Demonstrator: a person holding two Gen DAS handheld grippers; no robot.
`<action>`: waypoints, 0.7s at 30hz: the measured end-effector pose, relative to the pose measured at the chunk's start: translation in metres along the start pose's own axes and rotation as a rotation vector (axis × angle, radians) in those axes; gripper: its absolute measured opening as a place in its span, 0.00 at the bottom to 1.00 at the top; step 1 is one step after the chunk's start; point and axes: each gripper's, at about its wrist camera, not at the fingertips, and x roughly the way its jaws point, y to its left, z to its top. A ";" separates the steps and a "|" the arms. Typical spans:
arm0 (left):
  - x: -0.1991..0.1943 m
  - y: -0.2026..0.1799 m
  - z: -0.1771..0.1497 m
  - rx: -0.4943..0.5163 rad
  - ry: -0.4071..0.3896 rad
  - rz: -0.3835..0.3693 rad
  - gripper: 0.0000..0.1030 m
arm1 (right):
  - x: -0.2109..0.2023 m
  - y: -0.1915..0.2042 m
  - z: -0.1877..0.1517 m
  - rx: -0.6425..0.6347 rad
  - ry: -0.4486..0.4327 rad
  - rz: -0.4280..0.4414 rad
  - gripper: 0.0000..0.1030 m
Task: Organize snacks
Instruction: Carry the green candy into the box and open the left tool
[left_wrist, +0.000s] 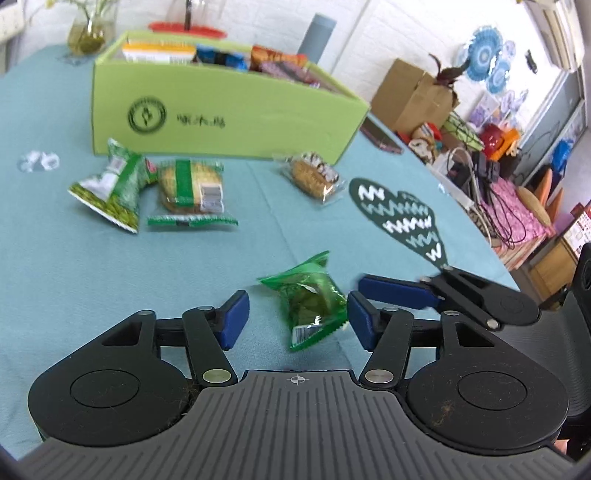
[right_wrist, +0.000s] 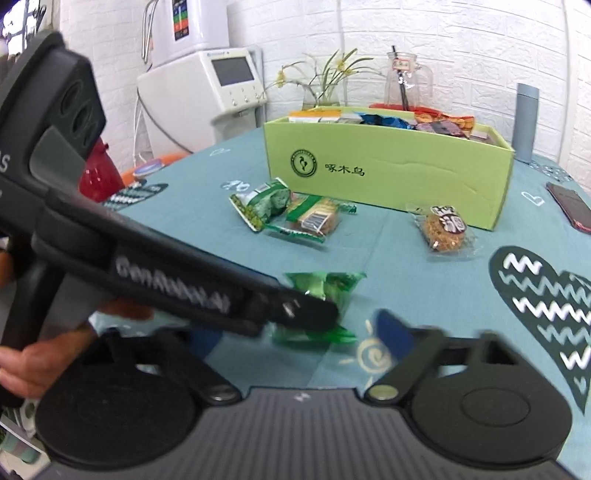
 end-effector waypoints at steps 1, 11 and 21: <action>0.001 0.000 0.000 0.002 -0.003 -0.002 0.34 | 0.003 -0.001 0.001 -0.002 0.018 0.004 0.57; 0.006 -0.003 0.053 0.002 -0.032 -0.083 0.11 | 0.000 -0.019 0.046 -0.069 -0.062 -0.039 0.54; 0.047 -0.002 0.190 0.076 -0.137 -0.043 0.11 | 0.055 -0.083 0.155 -0.088 -0.140 -0.080 0.61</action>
